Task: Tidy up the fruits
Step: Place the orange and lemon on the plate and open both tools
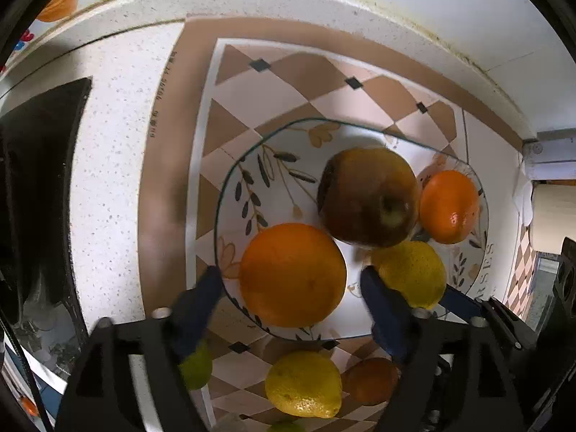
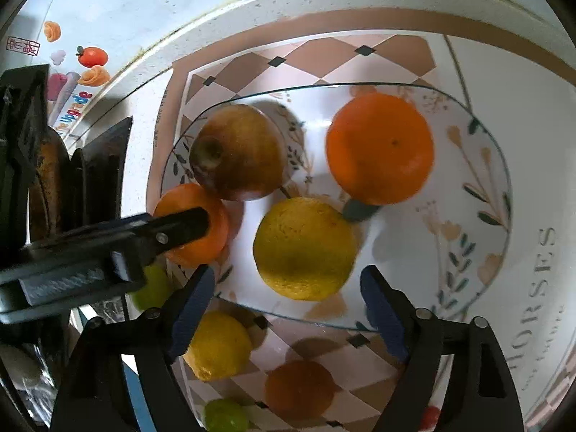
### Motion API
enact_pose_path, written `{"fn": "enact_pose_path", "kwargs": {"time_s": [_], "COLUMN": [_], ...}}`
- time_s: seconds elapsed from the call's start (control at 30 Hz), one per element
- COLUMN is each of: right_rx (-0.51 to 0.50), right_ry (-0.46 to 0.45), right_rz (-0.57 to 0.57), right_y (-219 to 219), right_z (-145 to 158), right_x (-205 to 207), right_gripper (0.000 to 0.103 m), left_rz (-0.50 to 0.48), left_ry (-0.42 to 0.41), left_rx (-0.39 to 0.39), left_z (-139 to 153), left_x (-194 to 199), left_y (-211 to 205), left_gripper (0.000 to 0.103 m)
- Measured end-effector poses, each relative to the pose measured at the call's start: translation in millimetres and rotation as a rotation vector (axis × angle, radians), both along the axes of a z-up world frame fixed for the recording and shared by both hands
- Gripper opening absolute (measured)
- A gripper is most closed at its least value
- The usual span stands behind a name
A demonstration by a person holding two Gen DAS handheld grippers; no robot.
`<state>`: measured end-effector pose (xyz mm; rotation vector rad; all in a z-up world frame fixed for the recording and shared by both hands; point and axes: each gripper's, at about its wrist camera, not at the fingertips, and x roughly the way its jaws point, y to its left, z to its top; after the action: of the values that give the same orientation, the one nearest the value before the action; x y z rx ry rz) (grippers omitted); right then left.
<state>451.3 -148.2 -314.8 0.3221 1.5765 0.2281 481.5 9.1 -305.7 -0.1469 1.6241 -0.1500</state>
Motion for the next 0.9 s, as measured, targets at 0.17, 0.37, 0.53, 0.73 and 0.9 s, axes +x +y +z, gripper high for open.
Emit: {"fn": "enact_pose_path", "kwargs": {"time_s": [0.17, 0.37, 0.53, 0.73, 0.9], "right_rx": [-0.118, -0.228, -0.253, -0.256, -0.267], "right_ry": [-0.025, -0.083, -0.124, -0.165, -0.209], "right_rz": [-0.009, -0.022, -0.047, -0.069, -0.059], "right_y": [-12.1, -20.3, -28.1, -31.9, -26.4], "right_z": [15.6, 39.5, 62.9, 90.0, 113.7], "right_x": [-12.9, -32.2, -49.4, -76.0, -101.5], "right_gripper": [0.094, 0.094, 0.094, 0.094, 0.094], "left_rz": [0.005, -0.007, -0.013, -0.010, -0.010], "left_ry": [-0.053, -0.142, -0.222, -0.292, -0.350], "left_rx": [0.035, 0.106, 0.152, 0.162, 0.170], "left_z": [16.8, 44.7, 72.7, 96.5, 117.9], "left_x": [-7.6, -29.5, -56.2, -87.0, -116.3], "left_y": [9.4, 12.9, 12.1, 10.9, 14.1], "left_gripper": [0.085, 0.085, 0.085, 0.085, 0.085]}}
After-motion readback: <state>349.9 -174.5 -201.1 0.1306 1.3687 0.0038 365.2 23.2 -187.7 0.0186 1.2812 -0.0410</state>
